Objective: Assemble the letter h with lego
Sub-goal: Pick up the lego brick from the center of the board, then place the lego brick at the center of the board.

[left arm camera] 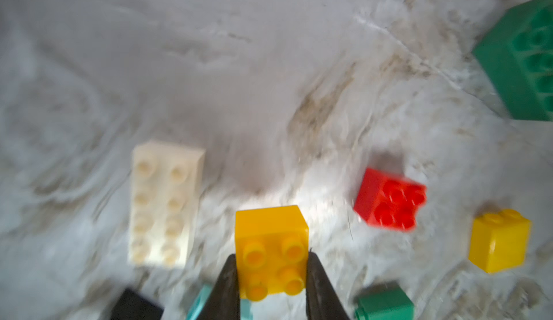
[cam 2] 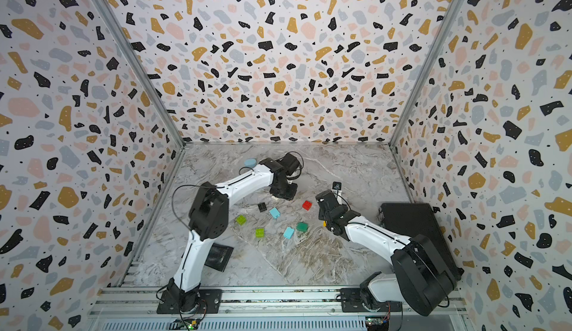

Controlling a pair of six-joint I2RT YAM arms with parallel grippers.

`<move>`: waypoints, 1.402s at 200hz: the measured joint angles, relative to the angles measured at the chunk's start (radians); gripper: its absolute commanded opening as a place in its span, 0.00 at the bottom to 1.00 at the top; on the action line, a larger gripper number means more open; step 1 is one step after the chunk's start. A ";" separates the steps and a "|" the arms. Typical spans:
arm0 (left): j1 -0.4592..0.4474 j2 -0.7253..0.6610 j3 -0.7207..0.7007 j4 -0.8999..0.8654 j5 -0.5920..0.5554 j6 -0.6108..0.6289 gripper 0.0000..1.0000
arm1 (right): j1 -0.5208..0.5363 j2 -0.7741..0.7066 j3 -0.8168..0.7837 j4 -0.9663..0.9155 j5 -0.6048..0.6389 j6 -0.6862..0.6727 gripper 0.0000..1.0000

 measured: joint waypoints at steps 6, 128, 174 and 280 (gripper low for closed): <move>0.000 -0.083 -0.078 0.016 -0.006 -0.029 0.00 | 0.000 0.000 0.000 0.005 -0.016 -0.006 0.55; -0.140 -0.674 -0.863 0.249 0.003 -0.496 0.00 | 0.040 0.123 0.023 0.134 -0.299 -0.093 0.54; -0.178 -0.498 -0.766 0.283 -0.051 -0.523 0.00 | 0.046 0.124 0.036 0.137 -0.295 -0.104 0.55; -0.179 -0.318 -0.681 0.310 -0.090 -0.532 0.35 | 0.046 0.124 0.036 0.136 -0.292 -0.108 0.56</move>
